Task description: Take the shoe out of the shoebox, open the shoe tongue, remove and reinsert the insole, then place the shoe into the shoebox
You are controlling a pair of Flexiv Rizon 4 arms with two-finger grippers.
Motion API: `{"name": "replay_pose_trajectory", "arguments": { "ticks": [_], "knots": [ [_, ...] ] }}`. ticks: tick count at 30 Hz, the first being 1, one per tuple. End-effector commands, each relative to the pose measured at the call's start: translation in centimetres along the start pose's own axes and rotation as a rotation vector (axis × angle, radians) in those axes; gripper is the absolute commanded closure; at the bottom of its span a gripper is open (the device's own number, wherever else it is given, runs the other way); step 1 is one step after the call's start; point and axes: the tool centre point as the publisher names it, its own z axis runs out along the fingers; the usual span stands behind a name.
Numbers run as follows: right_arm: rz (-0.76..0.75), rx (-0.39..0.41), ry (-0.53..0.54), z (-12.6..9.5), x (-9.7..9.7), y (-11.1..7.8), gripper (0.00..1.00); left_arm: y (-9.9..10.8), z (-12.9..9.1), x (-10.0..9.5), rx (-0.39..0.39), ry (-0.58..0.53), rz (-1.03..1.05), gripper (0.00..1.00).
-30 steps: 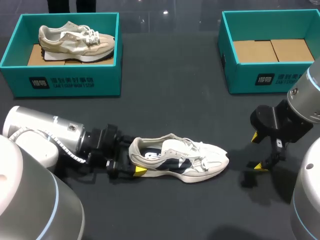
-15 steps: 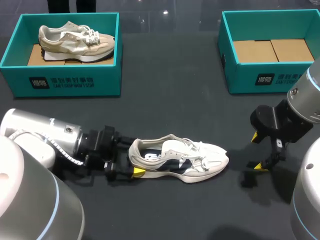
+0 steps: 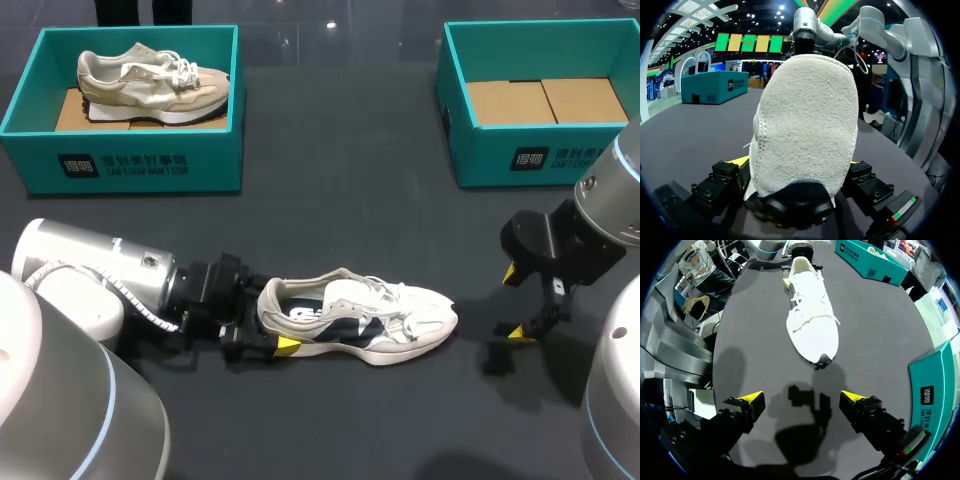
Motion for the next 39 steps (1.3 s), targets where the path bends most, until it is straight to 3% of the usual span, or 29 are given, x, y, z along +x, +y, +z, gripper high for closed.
{"name": "replay_pose_trajectory", "arguments": {
  "ticks": [1, 24, 39],
  "knots": [
    [0.0, 0.0, -0.002, 0.0, 0.1, 0.0, 0.0, 0.1, 0.6, 0.0, -0.002, -0.005, 0.0, 1.0],
    [0.0, 0.0, -0.002, 0.0, 0.1, 0.0, 0.0, 0.1, -0.8, -1.6, -0.023, 0.013, 0.041, 1.0],
    [0.0, 0.0, -0.002, 0.0, 0.1, 0.0, 0.0, 0.2, -0.9, -1.7, -0.025, 0.03, 0.041, 1.0]
  ]
}}
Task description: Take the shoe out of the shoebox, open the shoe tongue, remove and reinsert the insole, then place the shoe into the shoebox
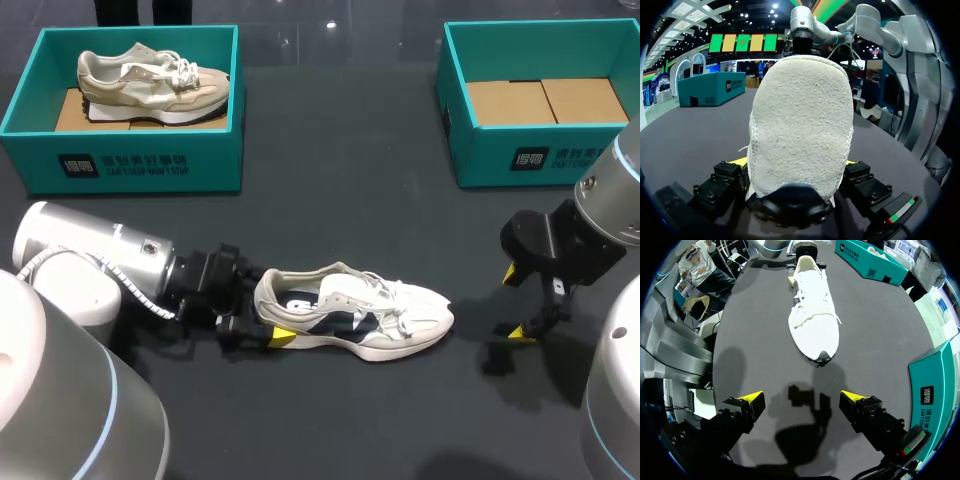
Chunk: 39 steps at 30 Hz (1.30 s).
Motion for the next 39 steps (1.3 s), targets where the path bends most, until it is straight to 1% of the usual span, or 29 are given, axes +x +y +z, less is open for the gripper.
{"name": "replay_pose_trajectory", "arguments": {
  "ticks": [1, 8, 9, 11, 12, 14, 15, 17, 18, 19, 20, 21, 22, 32, 33, 34, 35, 36, 39],
  "knots": [
    [0.0, 0.0, -0.002, 0.0, 0.1, 0.0, 0.0, 0.2, -0.1, -0.3, -0.003, 0.0, -0.001, 1.0],
    [0.0, 0.0, -0.002, 0.0, 0.1, 0.0, 0.0, 0.2, -0.1, -0.3, -0.003, 0.0, -0.001, 1.0],
    [0.031, 0.017, -0.004, 0.0, -0.1, 0.4, 0.0, 0.2, -0.1, -0.3, -0.003, 0.0, -0.001, 1.0],
    [0.073, 0.024, -0.002, -0.1, -0.3, 1.6, 0.0, 0.2, -0.1, -0.3, -0.003, 0.0, -0.001, 1.0],
    [0.099, 0.047, -0.005, -0.2, -0.3, 2.2, 0.0, 0.2, -0.1, -0.3, -0.003, 0.0, -0.001, 1.0],
    [0.127, 0.044, -0.013, -0.5, 0.0, 3.6, 0.0, 0.2, -0.1, -0.3, -0.003, 0.0, -0.001, 1.0],
    [0.152, 0.076, -0.023, -0.6, 0.2, 4.4, 0.0, 0.2, -0.1, -0.3, -0.003, 0.0, -0.001, 1.0],
    [0.184, 0.081, -0.027, -0.7, 0.6, 5.9, 0.0, 0.2, -0.1, -0.3, -0.003, 0.0, -0.001, 1.0],
    [0.249, 0.114, -0.034, -0.6, 0.9, 6.7, 0.0, 0.2, -0.1, -0.3, -0.003, 0.0, -0.001, 1.0],
    [0.348, 0.137, -0.014, -0.5, 1.1, 7.5, 0.0, 0.2, -0.1, -0.3, -0.003, 0.0, -0.001, 1.0],
    [0.434, 0.136, -0.008, -0.2, 1.2, 8.2, 0.0, 0.2, -0.1, -0.3, -0.003, 0.0, -0.001, 1.0],
    [0.462, 0.135, -0.025, 0.0, 1.6, 9.0, 0.0, 0.2, -0.1, -0.3, -0.003, 0.0, -0.001, 1.0],
    [0.475, 0.154, -0.054, 0.1, 1.9, 9.6, 0.0, 0.2, -0.1, -0.3, -0.003, 0.0, -0.001, 1.0],
    [0.475, 0.154, -0.054, 0.1, 1.9, 9.6, 0.0, 0.2, -0.1, -0.3, -0.003, 0.0, -0.001, 1.0],
    [0.516, 0.124, -0.091, -0.1, 2.0, 10.4, 0.0, 0.2, -0.1, -0.3, -0.003, 0.0, -0.001, 1.0],
    [0.551, 0.11, -0.1, -0.2, 2.1, 11.2, 0.0, 0.2, -0.1, -0.3, -0.003, 0.0, -0.001, 1.0],
    [0.608, 0.132, -0.133, -0.2, 2.2, 11.9, 0.0, 0.2, -0.1, -0.3, -0.003, 0.0, -0.001, 1.0],
    [0.645, 0.116, -0.138, -0.2, 2.2, 12.4, 0.0, 0.2, -0.1, -0.3, -0.003, 0.0, -0.001, 1.0],
    [0.773, 0.013, -0.139, -0.4, 2.4, 13.9, 0.0, 0.2, -0.1, -0.3, -0.003, 0.0, -0.001, 1.0]
  ]
}}
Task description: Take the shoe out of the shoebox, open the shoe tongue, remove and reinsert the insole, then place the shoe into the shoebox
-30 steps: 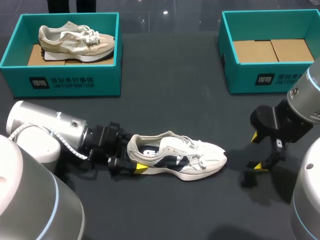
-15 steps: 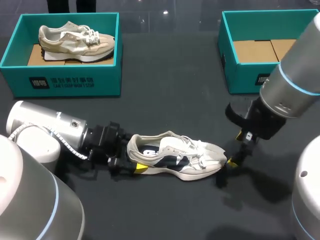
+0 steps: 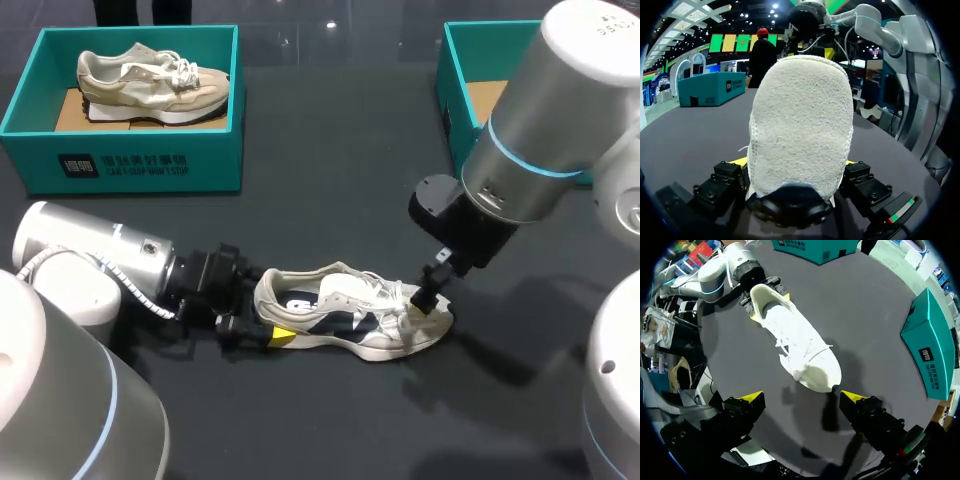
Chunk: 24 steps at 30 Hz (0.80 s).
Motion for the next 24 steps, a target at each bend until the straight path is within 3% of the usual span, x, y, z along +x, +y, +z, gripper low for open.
{"name": "replay_pose_trajectory", "arguments": {
  "ticks": [1, 3, 18, 24],
  "knots": [
    [0.247, -0.095, 0.017, -0.1, 1.8, 1.7, 0.0, 0.2, -0.1, -0.3, -0.003, 0.001, -0.001, 1.0],
    [0.38, -0.115, 0.003, -0.1, 2.9, 2.4, 0.0, 0.2, -0.1, -0.3, -0.003, 0.001, -0.001, 1.0],
    [0.38, -0.115, 0.003, -0.1, 2.9, 2.4, 0.0, 0.2, -0.1, -0.3, -0.003, 0.001, -0.001, 1.0],
    [0.49, -0.063, -0.062, 2.3, 3.8, 4.4, 0.0, 0.2, -0.1, -0.3, -0.003, 0.001, -0.001, 1.0]
  ]
}}
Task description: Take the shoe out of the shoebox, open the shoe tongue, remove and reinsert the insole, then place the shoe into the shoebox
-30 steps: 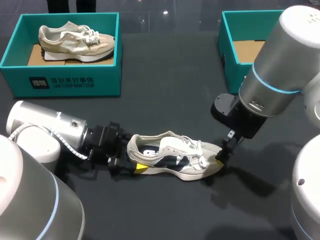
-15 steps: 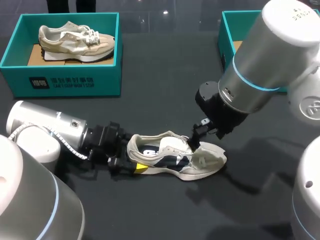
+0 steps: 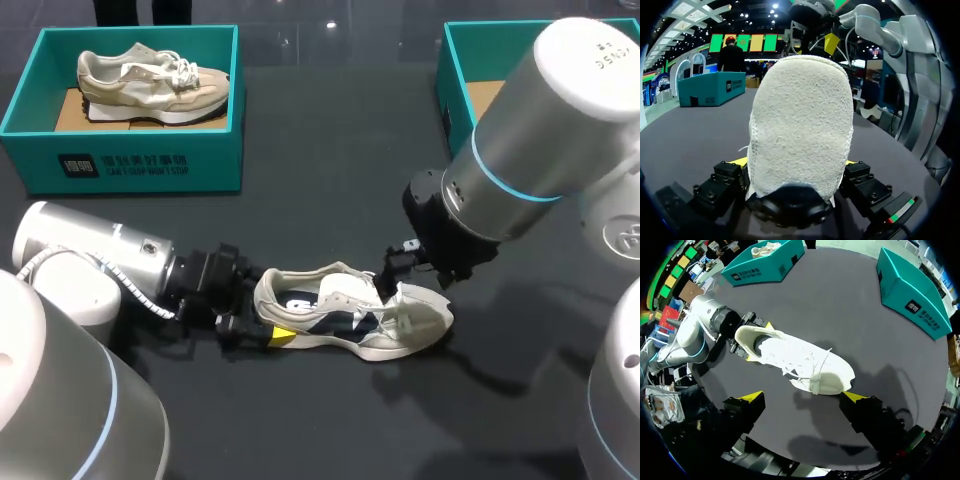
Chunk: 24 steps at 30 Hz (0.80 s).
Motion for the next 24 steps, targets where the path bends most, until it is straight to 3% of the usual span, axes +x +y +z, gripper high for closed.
{"name": "replay_pose_trajectory", "arguments": {
  "ticks": [1, 4, 8, 19, 21, 24],
  "knots": [
    [0.045, 0.034, -0.07, 2.2, 2.5, 1.4, 0.0, 0.2, -0.1, -0.3, -0.003, 0.001, -0.001, 1.0],
    [0.118, 0.029, -0.133, 2.5, 3.6, 1.7, 0.0, 0.2, -0.1, -0.3, -0.003, 0.001, -0.001, 1.0],
    [0.149, -0.003, -0.14, 2.8, 4.9, 2.4, 0.0, 0.2, -0.1, -0.3, -0.003, 0.001, -0.001, 1.0],
    [0.149, -0.003, -0.14, 2.8, 4.9, 2.4, 0.0, 0.2, -0.1, -0.3, -0.003, 0.001, -0.001, 1.0],
    [0.272, 0.08, -0.252, 3.8, 5.9, 3.4, 0.0, 0.2, -0.1, -0.3, -0.003, 0.001, -0.001, 1.0],
    [0.312, 0.086, -0.315, 4.6, 7.0, 4.2, 0.0, 0.2, -0.1, -0.3, -0.003, 0.001, -0.001, 1.0]
  ]
}}
